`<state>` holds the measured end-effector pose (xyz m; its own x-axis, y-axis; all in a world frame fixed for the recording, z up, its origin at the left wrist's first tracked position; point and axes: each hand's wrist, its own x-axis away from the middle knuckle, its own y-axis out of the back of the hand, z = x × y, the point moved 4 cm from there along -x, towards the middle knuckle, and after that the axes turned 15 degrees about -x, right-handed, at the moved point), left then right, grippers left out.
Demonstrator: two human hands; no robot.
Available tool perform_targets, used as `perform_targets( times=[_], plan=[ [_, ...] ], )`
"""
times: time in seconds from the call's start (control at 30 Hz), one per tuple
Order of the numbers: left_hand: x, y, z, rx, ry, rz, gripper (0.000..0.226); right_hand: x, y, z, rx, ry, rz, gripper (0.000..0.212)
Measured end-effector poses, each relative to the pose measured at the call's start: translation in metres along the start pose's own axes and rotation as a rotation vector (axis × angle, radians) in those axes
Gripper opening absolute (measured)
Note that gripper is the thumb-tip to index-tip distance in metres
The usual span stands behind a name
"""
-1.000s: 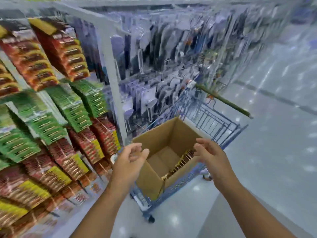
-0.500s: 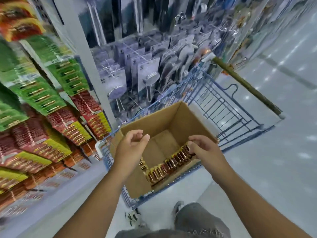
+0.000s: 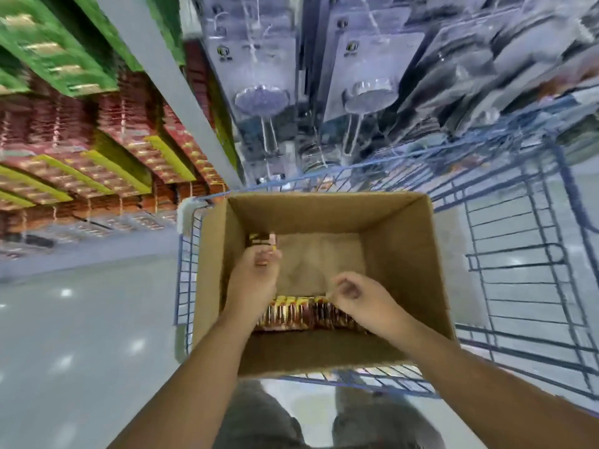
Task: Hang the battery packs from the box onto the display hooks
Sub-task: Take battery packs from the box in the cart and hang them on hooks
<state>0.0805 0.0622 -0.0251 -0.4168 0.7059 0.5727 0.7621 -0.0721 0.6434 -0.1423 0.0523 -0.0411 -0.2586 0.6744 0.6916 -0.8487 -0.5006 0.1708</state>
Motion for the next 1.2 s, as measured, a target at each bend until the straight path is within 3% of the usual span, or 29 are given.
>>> perform_targets(
  times=[0.13,0.33,0.67,0.93,1.07,1.2],
  plan=[
    [-0.034,-0.041,0.029,0.011,0.17,0.01,0.039,-0.055,-0.026,-0.038,0.11,-0.068,0.176,0.02],
    [-0.091,-0.082,0.066,-0.006,0.328,-0.029,0.033,-0.115,-0.064,-0.077,0.186,-0.086,0.316,0.034],
    [-0.154,-0.128,0.106,-0.145,0.347,0.014,0.043,-0.167,-0.111,-0.108,0.466,0.078,0.452,0.059],
    [-0.177,-0.149,0.133,-0.3,0.324,0.0,0.046,-0.185,-0.12,-0.127,0.578,0.129,0.419,0.051],
    [-0.178,-0.159,0.135,-0.535,0.252,-0.084,0.071,-0.18,-0.127,-0.132,0.631,0.118,0.49,0.033],
    [-0.189,-0.162,0.134,-0.697,0.224,-0.105,0.099,-0.185,-0.117,-0.127,0.665,0.073,0.526,0.028]
  ],
)
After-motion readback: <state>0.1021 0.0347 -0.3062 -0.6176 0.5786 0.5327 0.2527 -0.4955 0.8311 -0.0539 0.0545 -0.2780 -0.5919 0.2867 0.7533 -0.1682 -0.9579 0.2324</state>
